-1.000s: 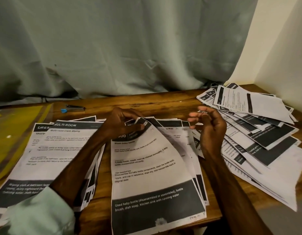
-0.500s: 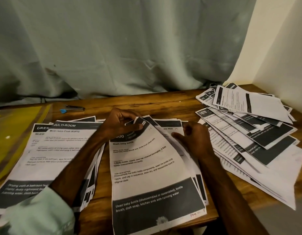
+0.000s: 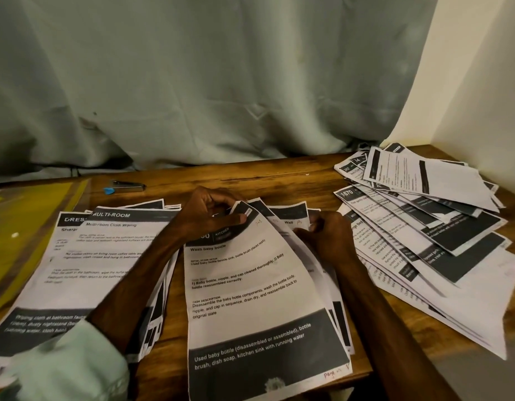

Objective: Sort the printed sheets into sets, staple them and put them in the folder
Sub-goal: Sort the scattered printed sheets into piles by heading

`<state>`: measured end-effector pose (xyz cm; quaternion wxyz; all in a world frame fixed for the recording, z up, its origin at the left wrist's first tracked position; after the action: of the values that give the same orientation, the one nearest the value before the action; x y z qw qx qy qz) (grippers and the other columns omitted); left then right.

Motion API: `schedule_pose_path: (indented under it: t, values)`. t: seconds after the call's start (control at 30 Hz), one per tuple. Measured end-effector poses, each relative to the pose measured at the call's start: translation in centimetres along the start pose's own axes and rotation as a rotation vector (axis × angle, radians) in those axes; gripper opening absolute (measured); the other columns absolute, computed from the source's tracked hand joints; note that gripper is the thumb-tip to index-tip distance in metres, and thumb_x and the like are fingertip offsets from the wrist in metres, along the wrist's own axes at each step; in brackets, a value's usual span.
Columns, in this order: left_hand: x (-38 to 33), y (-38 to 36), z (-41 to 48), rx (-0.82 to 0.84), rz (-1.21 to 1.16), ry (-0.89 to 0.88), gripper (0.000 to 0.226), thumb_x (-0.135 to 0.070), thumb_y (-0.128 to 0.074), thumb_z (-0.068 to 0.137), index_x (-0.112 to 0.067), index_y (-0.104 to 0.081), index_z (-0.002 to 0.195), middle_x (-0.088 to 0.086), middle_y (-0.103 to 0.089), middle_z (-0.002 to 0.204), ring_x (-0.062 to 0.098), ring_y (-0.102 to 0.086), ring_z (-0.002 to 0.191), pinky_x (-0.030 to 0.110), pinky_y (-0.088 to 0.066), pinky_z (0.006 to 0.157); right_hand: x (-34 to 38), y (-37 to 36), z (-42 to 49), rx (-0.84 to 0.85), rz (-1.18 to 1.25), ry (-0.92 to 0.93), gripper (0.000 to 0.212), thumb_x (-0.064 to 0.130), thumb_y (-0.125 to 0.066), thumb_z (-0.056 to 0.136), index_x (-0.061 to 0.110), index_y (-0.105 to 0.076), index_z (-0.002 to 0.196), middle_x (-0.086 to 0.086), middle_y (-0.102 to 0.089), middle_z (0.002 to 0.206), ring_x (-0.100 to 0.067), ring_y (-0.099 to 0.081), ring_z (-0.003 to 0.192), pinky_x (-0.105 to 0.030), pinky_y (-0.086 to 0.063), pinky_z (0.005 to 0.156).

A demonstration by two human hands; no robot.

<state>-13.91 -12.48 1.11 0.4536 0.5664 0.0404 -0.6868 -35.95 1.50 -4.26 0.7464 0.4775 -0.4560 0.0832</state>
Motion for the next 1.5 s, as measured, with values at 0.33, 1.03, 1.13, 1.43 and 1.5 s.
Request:
schedule_pose_path:
  t: [0.33, 1.03, 1.13, 1.43, 1.5]
  values:
    - [0.3, -0.5, 0.0, 0.001, 0.035, 0.04, 0.016, -0.025, -0.08, 0.08, -0.024, -0.077, 0.096, -0.013, -0.078, 0.104, 0.014, -0.076, 0.091, 0.03, -0.062, 0.08, 0.9, 1.6, -0.3, -0.129, 0.198, 0.045, 0.005, 0.022, -0.075, 0.089, 0.019, -0.072, 0.089, 0.011, -0.07, 0.083, 0.003, -0.066, 0.077, -0.007, -0.047, 0.059]
    - [0.8, -1.3, 0.1, -0.001, 0.073, 0.068, 0.018, -0.022, -0.082, 0.084, -0.032, -0.075, 0.097, -0.017, -0.068, 0.122, 0.0, -0.065, 0.113, 0.025, -0.055, 0.095, 0.1, 2.2, -0.1, -0.204, 0.478, -0.017, 0.019, 0.018, -0.075, 0.089, 0.018, -0.07, 0.108, 0.002, -0.076, 0.098, -0.011, -0.074, 0.088, -0.038, -0.063, 0.08]
    - [0.8, -1.5, 0.2, 0.016, 0.092, 0.075, 0.016, -0.023, -0.081, 0.085, -0.029, -0.075, 0.098, -0.023, -0.065, 0.119, -0.005, -0.064, 0.112, 0.022, -0.055, 0.095, -0.2, 1.2, -0.3, -0.098, 0.507, -0.048, 0.021, 0.017, -0.078, 0.087, 0.015, -0.072, 0.107, 0.0, -0.078, 0.098, -0.013, -0.076, 0.084, -0.036, -0.063, 0.075]
    - [1.7, -1.9, 0.4, 0.101, 0.186, 0.077, 0.02, -0.028, -0.081, 0.085, -0.023, -0.079, 0.105, -0.012, -0.06, 0.14, -0.003, -0.056, 0.124, 0.017, -0.048, 0.1, 0.2, 2.7, -0.2, -0.211, 0.552, -0.001, 0.014, 0.016, -0.074, 0.09, 0.014, -0.077, 0.104, 0.001, -0.078, 0.097, -0.012, -0.076, 0.087, -0.039, -0.062, 0.082]
    - [1.9, -2.1, 0.4, 0.119, 0.209, 0.085, 0.023, -0.029, -0.081, 0.086, -0.02, -0.079, 0.107, -0.013, -0.059, 0.142, -0.007, -0.055, 0.122, 0.012, -0.047, 0.096, 0.8, 3.6, -0.4, -0.264, 0.52, 0.04, 0.016, 0.016, -0.072, 0.092, 0.015, -0.076, 0.108, 0.004, -0.077, 0.101, -0.004, -0.073, 0.087, -0.03, -0.062, 0.082]
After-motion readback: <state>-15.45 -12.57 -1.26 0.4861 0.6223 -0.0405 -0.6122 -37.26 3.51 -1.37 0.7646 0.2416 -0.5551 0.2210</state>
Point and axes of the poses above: each hand's wrist, its own z-axis towards the middle knuckle, its own y-axis out of the back of the hand, x = y × z, the point moved 10 cm from there along z, towards the middle knuckle
